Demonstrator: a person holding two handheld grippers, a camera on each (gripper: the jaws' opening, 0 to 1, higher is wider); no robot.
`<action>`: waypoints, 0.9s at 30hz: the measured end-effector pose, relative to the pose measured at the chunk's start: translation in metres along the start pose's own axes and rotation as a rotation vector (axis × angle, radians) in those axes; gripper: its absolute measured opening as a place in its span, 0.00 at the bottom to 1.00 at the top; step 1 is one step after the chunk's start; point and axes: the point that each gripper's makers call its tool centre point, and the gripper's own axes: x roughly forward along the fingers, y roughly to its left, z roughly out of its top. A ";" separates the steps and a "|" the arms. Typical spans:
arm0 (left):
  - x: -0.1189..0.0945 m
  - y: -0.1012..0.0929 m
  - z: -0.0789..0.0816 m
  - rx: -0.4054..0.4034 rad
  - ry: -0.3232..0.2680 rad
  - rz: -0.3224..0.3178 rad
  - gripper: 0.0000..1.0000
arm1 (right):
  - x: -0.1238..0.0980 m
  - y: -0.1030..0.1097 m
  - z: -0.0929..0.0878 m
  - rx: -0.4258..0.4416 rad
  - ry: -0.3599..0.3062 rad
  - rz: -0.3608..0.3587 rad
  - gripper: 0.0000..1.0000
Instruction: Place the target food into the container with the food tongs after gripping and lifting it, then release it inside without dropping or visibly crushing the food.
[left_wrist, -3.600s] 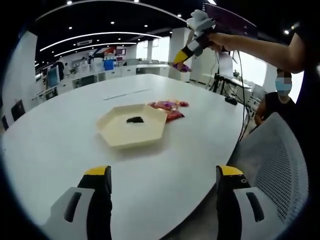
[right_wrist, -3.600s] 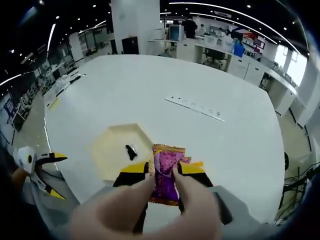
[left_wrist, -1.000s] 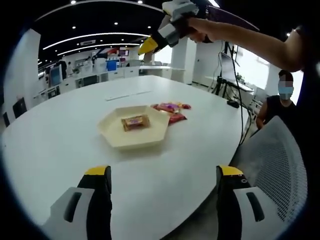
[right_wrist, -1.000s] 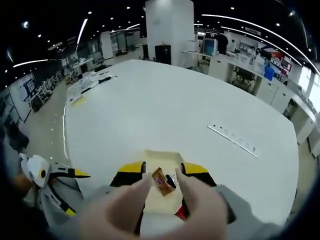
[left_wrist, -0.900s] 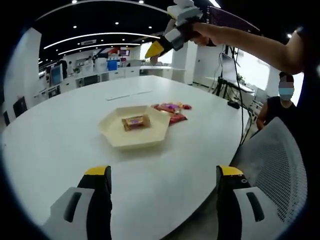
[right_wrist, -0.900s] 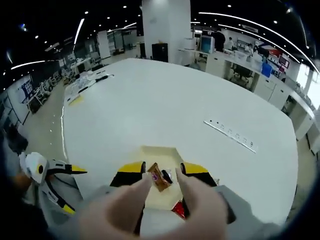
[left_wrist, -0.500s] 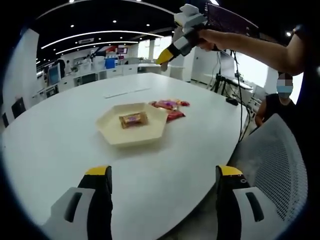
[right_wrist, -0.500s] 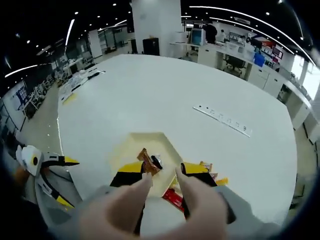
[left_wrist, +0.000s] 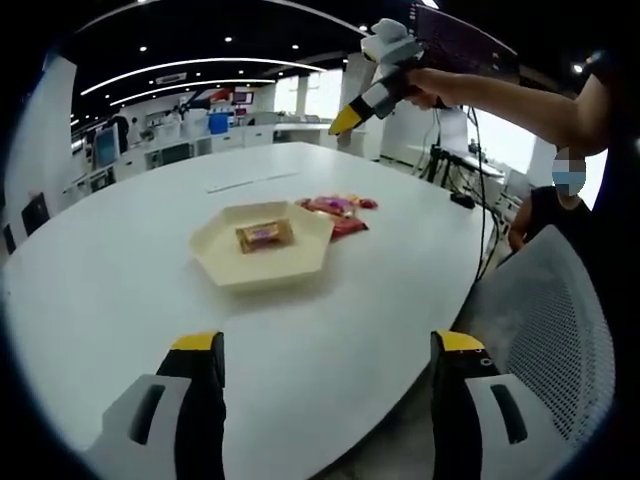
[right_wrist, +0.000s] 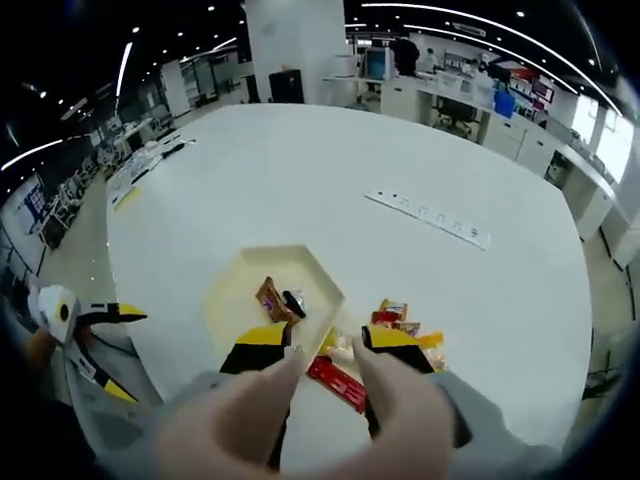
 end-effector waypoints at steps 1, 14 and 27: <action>0.000 0.000 0.000 0.001 0.003 -0.001 0.82 | 0.000 -0.002 -0.002 0.002 0.004 -0.003 0.27; 0.002 -0.002 -0.005 0.007 0.024 -0.005 0.82 | -0.002 -0.018 -0.028 0.040 0.037 -0.027 0.27; 0.003 -0.002 -0.008 0.001 0.036 -0.006 0.82 | 0.008 -0.022 -0.051 0.062 0.080 -0.023 0.27</action>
